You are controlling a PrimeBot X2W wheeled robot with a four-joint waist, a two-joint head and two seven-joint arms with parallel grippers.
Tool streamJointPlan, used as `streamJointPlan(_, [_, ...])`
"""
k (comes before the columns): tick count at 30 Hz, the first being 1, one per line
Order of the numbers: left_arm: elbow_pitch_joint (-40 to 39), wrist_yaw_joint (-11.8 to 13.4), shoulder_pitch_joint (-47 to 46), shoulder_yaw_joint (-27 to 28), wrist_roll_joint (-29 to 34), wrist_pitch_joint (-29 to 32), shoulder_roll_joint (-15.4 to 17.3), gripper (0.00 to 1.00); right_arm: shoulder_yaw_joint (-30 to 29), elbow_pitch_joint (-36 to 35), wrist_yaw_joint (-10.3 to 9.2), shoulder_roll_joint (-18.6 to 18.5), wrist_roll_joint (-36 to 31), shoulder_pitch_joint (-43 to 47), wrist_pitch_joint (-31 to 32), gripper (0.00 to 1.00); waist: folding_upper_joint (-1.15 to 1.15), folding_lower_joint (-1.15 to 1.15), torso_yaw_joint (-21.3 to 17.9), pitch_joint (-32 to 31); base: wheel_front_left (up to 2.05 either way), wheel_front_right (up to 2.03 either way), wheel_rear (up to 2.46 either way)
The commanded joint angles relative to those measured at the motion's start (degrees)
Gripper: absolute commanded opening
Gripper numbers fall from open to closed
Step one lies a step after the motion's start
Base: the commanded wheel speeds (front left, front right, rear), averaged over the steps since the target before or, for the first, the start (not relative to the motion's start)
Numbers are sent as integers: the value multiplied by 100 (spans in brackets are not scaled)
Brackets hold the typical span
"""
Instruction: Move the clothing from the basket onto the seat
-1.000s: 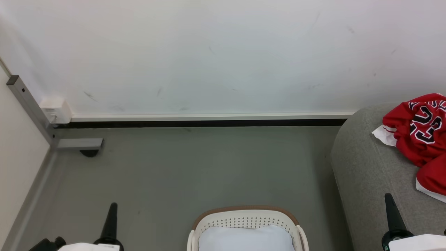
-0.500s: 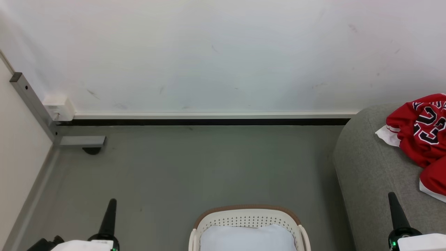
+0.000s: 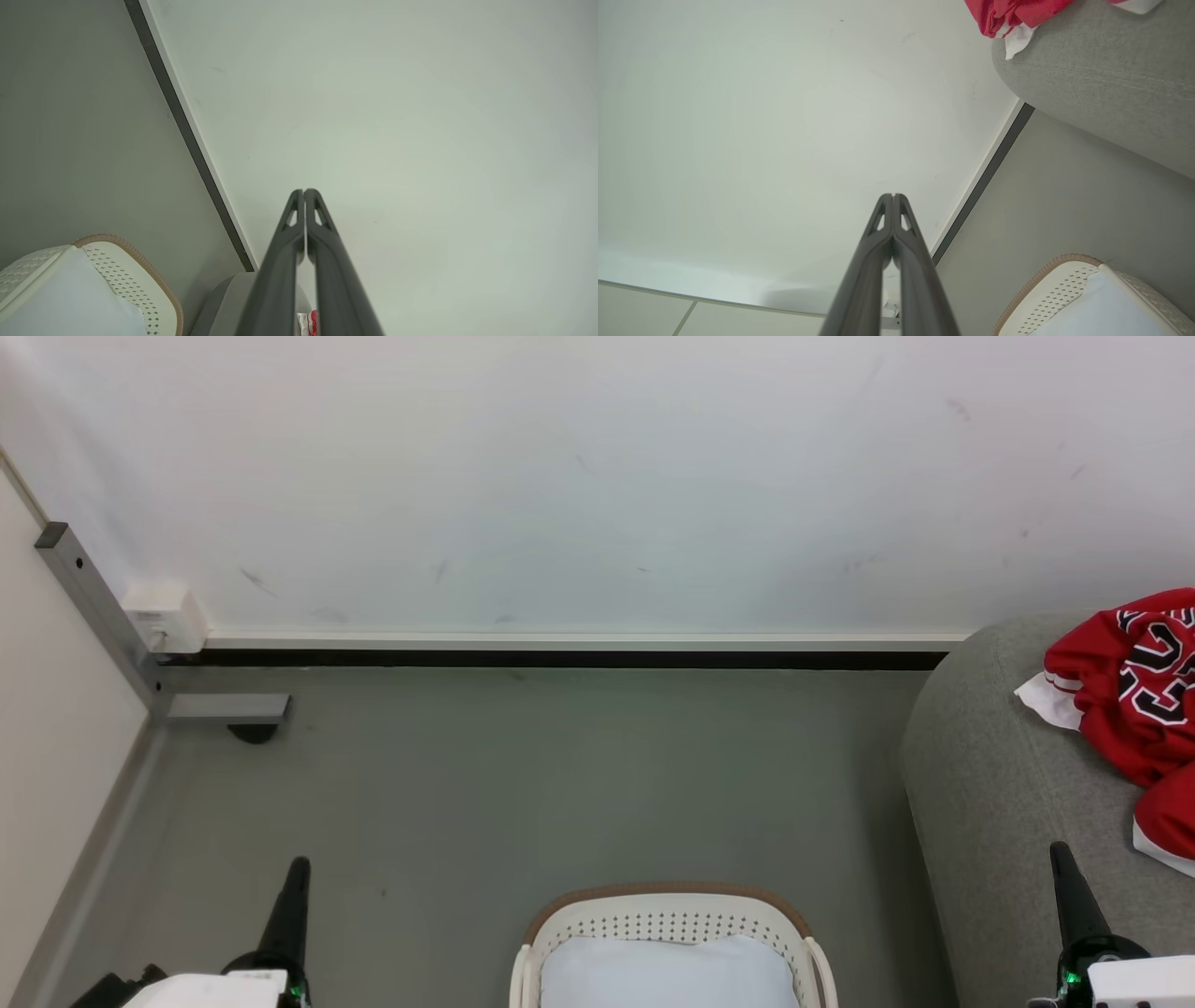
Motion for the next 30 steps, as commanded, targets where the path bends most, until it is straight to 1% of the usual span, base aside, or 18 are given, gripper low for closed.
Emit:
streamJointPlan(1, [-53, -32, -96, 40, -131, 47, 50, 0, -41, -46, -9, 5, 146, -87, 48, 0, 0, 0, 7, 3, 0, 0, 0])
streamJointPlan(22, [-105, -38, -145, 94, -1025, 279, 56, 0, -213, -92, -11, 46, 910, -114, 282, 0, 0, 0, 93, 45, 0, 0, 0])
streamJointPlan(30, [-123, -41, -158, 109, -1265, 352, 57, 0, -267, -101, -12, 60, 1155, -128, 348, 0, 0, 0, 122, 60, 0, 0, 0])
